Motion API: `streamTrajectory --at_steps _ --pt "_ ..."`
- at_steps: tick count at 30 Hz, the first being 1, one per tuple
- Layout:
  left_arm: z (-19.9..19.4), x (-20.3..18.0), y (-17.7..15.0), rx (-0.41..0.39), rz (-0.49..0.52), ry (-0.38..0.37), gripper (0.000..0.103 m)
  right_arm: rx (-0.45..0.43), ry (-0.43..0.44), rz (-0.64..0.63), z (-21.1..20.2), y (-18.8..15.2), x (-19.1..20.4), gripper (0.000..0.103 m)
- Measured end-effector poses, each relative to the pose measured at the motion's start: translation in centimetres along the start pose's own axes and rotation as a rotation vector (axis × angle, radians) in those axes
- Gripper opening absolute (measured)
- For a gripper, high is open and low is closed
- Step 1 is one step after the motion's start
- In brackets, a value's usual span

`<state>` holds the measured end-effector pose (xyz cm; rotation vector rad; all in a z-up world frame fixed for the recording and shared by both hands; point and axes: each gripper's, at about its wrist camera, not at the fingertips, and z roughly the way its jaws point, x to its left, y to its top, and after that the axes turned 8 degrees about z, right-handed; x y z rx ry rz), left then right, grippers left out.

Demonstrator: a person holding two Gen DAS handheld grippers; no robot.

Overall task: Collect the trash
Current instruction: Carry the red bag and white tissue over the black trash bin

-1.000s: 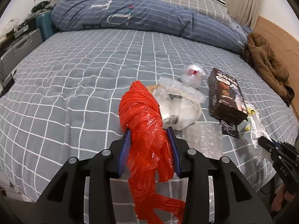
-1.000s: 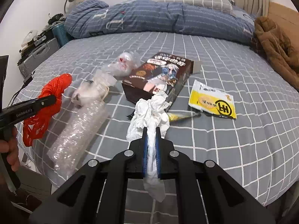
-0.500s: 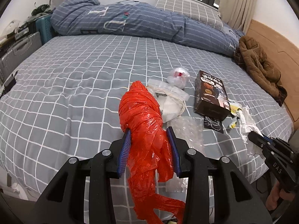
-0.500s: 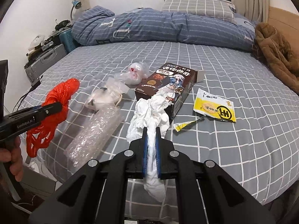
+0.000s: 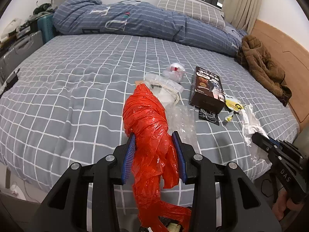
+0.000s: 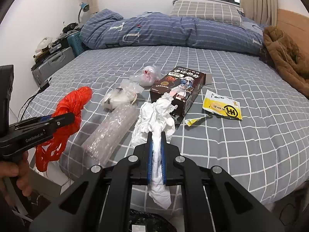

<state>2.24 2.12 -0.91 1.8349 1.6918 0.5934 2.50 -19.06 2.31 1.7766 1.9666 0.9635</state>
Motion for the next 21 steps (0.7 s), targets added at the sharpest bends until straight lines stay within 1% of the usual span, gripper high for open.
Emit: streamTrajectory --at_steps 6,11,21 --pt "-1.2 -0.8 -0.9 -0.013 0.011 -0.001 0.037 -0.007 -0.006 0.0 -1.1 -0.7 0.0 0.007" --pt "-2.3 -1.5 -1.6 -0.025 0.024 -0.02 0.037 -0.015 -0.006 -0.007 -2.0 -1.1 0.2 0.007" --pt "-3.8 -2.1 -3.7 -0.013 0.025 -0.012 0.037 -0.004 0.008 -0.005 -3.5 -2.9 1.0 0.007"
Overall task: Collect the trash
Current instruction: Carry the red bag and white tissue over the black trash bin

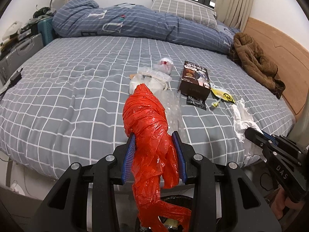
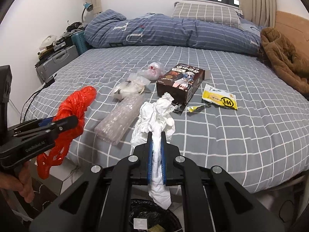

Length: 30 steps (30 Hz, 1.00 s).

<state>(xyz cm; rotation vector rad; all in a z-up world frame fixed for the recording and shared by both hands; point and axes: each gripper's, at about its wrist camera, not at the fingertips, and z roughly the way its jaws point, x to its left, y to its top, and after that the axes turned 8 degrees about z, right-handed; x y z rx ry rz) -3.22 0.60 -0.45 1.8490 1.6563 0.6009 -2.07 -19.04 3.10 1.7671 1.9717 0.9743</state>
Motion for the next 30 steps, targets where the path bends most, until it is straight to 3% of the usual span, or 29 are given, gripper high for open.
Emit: streamTrajectory --at_steps 30 --pt "-0.8 -2.5 -9.1 0.139 -0.021 -0.05 0.037 0.096 0.007 0.026 -2.1 -7.1 0.7 0.007"
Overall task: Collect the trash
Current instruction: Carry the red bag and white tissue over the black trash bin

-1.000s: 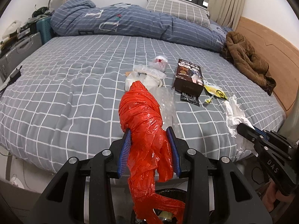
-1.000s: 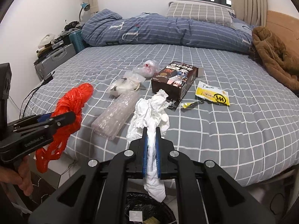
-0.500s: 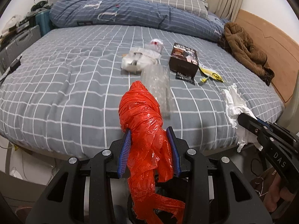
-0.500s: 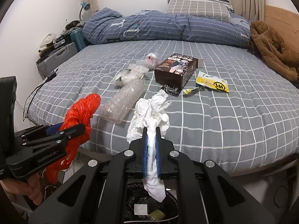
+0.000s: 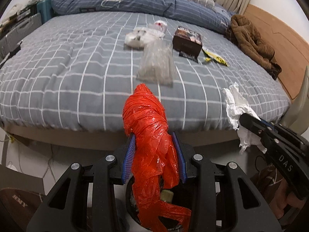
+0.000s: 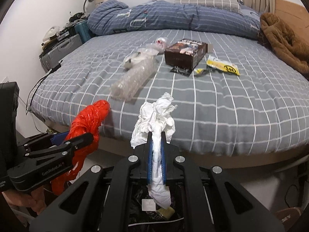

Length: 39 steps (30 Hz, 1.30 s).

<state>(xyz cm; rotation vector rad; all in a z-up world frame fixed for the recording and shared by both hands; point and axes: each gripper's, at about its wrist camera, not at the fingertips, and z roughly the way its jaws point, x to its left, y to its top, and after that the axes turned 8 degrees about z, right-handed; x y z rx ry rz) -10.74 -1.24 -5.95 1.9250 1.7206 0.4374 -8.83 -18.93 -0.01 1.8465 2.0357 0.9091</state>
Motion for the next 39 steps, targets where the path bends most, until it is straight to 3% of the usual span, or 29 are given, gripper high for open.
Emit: streamTrajectory --at_steps 18,39 --pt "1.4 0.0 -6.7 0.145 -0.04 -0.006 0.037 0.156 -0.028 0.033 0.9 -6.4 -0.1 0.007" --pt "10.4 1.4 -9.6 0.327 -0.032 -0.011 0.037 0.485 -0.065 0.059 11.4 -12.3 -3.1 0.007"
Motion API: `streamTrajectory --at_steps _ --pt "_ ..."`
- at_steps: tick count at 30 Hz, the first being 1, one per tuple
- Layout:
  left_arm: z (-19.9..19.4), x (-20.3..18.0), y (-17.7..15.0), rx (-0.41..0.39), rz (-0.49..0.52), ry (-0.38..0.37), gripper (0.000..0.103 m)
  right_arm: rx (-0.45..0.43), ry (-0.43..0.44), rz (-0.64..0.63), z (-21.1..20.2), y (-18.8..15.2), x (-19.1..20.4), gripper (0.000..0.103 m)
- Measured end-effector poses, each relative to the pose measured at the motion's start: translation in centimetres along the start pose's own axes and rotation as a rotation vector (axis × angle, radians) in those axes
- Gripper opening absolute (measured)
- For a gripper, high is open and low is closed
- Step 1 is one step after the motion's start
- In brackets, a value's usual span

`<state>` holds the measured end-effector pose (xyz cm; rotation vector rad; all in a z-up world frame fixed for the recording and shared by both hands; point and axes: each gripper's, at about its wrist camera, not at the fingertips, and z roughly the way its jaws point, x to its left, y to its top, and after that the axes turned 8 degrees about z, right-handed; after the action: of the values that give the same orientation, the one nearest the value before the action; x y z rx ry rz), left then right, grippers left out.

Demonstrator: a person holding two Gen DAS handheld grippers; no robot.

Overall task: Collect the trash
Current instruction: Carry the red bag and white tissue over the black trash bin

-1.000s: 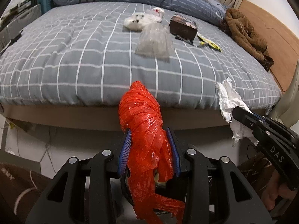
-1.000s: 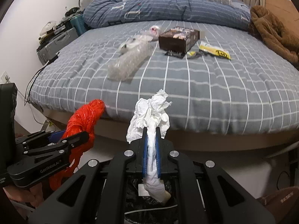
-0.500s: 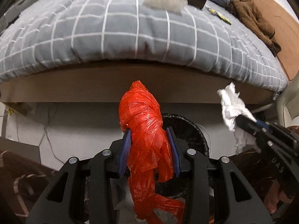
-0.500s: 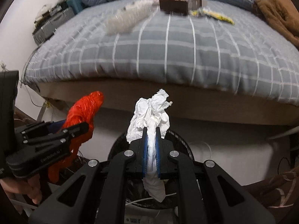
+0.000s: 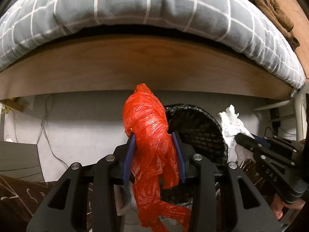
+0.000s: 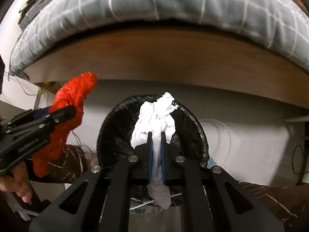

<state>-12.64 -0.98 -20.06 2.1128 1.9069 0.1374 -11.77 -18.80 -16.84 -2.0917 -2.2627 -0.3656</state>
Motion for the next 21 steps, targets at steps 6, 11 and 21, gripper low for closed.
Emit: streamTrajectory --at_steps 6,11,21 --pt "0.6 0.6 -0.4 0.022 -0.01 0.018 0.037 0.06 0.019 -0.012 1.7 -0.4 0.6 0.007" --pt "0.3 0.8 -0.3 0.025 -0.033 0.024 0.037 0.079 0.02 -0.048 2.2 -0.4 2.1 0.007" --pt "0.4 0.2 -0.2 0.035 -0.032 0.021 0.037 0.078 -0.006 -0.048 2.2 -0.1 2.1 0.029"
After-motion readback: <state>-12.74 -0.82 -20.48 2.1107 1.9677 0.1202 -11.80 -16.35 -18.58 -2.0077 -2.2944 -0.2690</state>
